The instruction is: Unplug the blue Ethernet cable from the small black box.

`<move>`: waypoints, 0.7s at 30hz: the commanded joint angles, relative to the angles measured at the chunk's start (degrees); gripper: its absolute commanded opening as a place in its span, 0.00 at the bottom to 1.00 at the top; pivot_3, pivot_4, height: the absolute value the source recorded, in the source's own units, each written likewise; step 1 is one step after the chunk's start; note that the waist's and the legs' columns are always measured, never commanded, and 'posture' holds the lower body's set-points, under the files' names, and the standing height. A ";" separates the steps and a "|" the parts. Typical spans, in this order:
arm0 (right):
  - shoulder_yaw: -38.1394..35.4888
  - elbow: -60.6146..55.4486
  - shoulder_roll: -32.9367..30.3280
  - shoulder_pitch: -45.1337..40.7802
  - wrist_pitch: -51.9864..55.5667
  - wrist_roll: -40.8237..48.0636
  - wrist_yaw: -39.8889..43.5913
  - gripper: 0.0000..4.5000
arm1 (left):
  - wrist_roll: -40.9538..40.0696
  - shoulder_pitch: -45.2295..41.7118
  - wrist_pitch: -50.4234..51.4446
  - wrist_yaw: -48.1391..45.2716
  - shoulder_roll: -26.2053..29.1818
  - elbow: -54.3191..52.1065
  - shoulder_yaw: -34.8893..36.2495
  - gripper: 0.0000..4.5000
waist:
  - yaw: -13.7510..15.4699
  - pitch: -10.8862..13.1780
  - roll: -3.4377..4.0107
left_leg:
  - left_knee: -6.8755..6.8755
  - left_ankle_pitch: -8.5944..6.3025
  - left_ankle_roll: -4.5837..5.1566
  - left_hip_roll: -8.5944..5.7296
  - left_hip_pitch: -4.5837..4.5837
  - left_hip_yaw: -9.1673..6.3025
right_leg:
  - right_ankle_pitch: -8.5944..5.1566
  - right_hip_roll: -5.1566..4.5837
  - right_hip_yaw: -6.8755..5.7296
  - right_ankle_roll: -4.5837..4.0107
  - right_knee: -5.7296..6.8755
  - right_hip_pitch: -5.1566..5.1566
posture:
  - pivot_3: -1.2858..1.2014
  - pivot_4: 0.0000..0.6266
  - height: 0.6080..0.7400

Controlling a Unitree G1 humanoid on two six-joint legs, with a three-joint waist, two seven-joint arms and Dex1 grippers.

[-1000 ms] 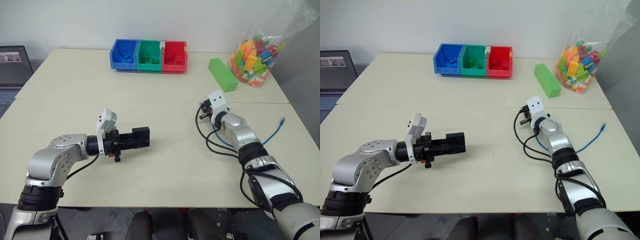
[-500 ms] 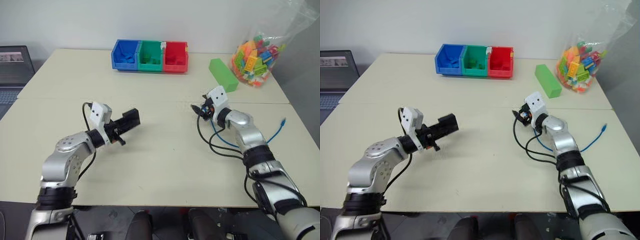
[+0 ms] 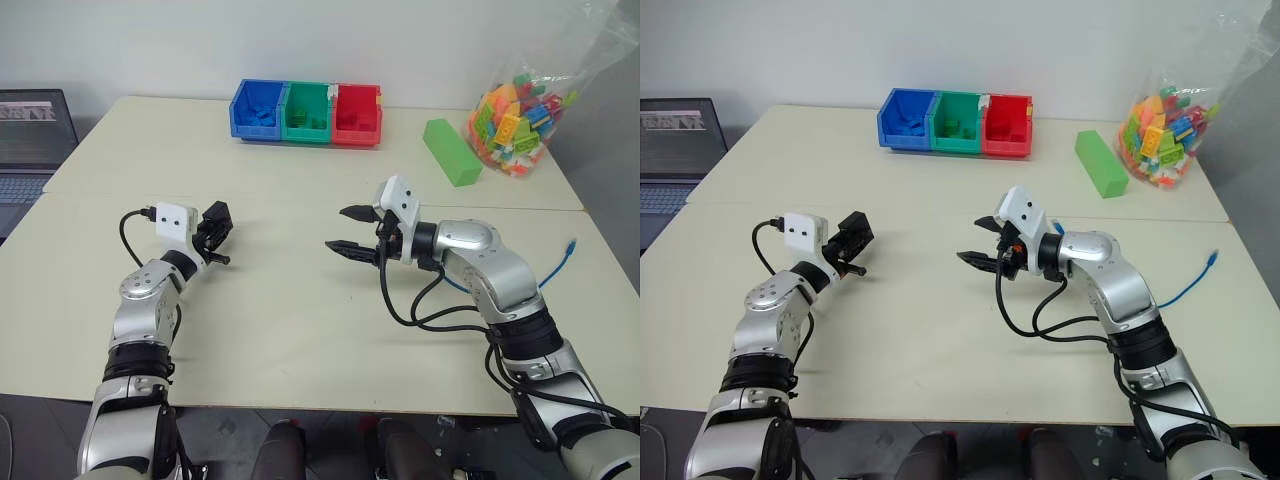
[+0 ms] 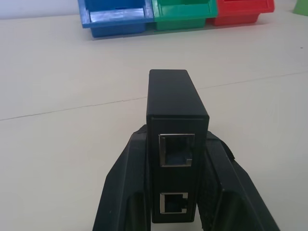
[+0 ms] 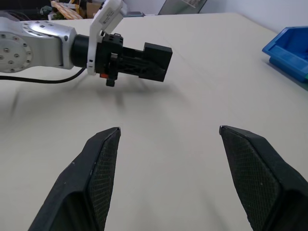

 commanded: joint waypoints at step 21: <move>0.07 -9.91 -3.14 3.23 5.45 1.49 0.95 0.78 | -3.58 18.72 9.06 0.00 2.59 -27.46 5.18 0.99 | -0.35 0.00 0.00 | 0.20 0.00 0.00 0.07 0.01 -0.05 | 0.00 -0.03 0.07 0.01 0.33 -0.04 | 0.52 0.24 1.00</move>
